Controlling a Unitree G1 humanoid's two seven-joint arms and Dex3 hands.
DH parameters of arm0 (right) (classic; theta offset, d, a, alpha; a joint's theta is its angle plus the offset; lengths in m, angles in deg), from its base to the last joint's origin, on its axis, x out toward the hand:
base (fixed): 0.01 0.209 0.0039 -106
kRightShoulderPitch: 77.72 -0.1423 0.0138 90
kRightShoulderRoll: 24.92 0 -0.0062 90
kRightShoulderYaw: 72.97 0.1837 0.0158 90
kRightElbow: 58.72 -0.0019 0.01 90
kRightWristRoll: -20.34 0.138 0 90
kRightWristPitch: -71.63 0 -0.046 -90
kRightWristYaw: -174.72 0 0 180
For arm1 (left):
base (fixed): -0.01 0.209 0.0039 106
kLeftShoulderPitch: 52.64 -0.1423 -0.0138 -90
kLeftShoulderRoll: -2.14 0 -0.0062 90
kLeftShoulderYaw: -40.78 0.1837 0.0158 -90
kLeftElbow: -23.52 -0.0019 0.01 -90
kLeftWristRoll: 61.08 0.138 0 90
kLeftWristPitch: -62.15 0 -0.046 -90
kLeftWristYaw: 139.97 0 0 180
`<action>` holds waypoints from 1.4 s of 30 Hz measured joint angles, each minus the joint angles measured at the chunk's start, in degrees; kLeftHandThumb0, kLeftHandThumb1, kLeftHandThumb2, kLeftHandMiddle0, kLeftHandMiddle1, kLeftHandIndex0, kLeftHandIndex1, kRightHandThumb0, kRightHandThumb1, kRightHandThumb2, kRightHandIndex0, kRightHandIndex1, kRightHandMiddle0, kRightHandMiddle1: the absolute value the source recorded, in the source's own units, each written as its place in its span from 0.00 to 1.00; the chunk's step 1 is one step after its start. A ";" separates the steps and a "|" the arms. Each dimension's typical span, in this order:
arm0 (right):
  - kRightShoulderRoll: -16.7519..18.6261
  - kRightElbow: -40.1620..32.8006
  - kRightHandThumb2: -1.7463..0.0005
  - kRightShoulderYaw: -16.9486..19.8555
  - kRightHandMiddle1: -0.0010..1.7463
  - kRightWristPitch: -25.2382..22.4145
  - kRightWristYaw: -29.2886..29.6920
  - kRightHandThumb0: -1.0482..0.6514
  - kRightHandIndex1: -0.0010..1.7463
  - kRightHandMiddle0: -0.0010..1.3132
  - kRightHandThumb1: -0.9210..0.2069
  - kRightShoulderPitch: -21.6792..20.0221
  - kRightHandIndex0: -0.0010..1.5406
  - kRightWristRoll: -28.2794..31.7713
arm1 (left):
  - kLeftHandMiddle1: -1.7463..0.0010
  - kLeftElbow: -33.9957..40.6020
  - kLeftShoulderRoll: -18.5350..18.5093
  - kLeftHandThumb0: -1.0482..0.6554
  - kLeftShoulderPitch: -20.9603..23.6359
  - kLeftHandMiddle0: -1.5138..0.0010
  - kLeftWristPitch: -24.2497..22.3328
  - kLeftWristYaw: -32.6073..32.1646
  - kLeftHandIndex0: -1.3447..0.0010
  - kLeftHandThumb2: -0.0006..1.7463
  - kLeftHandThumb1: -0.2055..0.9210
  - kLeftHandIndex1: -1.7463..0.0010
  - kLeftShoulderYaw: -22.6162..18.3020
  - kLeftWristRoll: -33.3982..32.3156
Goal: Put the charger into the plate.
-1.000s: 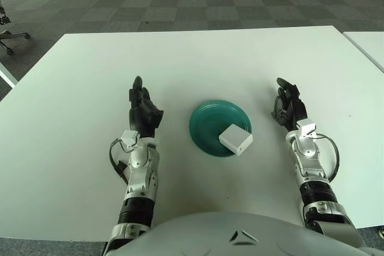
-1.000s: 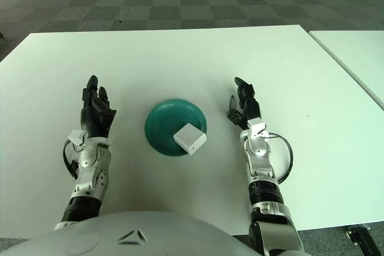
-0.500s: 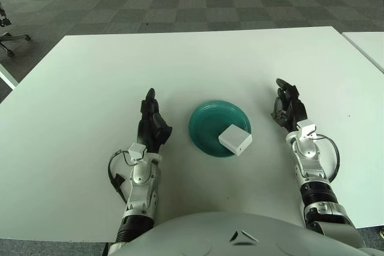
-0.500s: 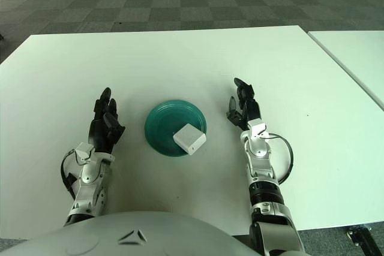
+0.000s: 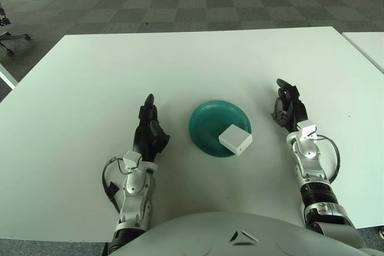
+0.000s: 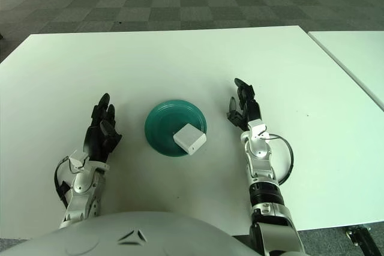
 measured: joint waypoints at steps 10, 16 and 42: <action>1.27 4.75 0.49 -3.83 0.14 10.72 0.02 0.10 0.00 0.00 0.00 -3.55 0.07 -2.59 | 0.99 -2.82 -0.98 0.03 1.31 0.96 4.37 0.49 1.00 0.67 1.00 0.83 0.21 2.43; 1.06 8.95 0.49 -3.22 0.12 15.26 -0.24 0.09 0.00 0.00 0.00 -6.47 0.05 -1.94 | 0.99 -3.55 -0.77 0.03 1.55 0.96 5.51 0.44 1.00 0.66 1.00 0.84 0.31 3.53; 0.95 12.62 0.50 -2.34 0.19 13.04 0.28 0.10 0.00 0.00 0.00 -8.09 0.03 0.87 | 1.00 -6.29 0.44 0.05 3.83 1.00 5.63 -2.21 1.00 0.65 1.00 0.86 -0.67 4.40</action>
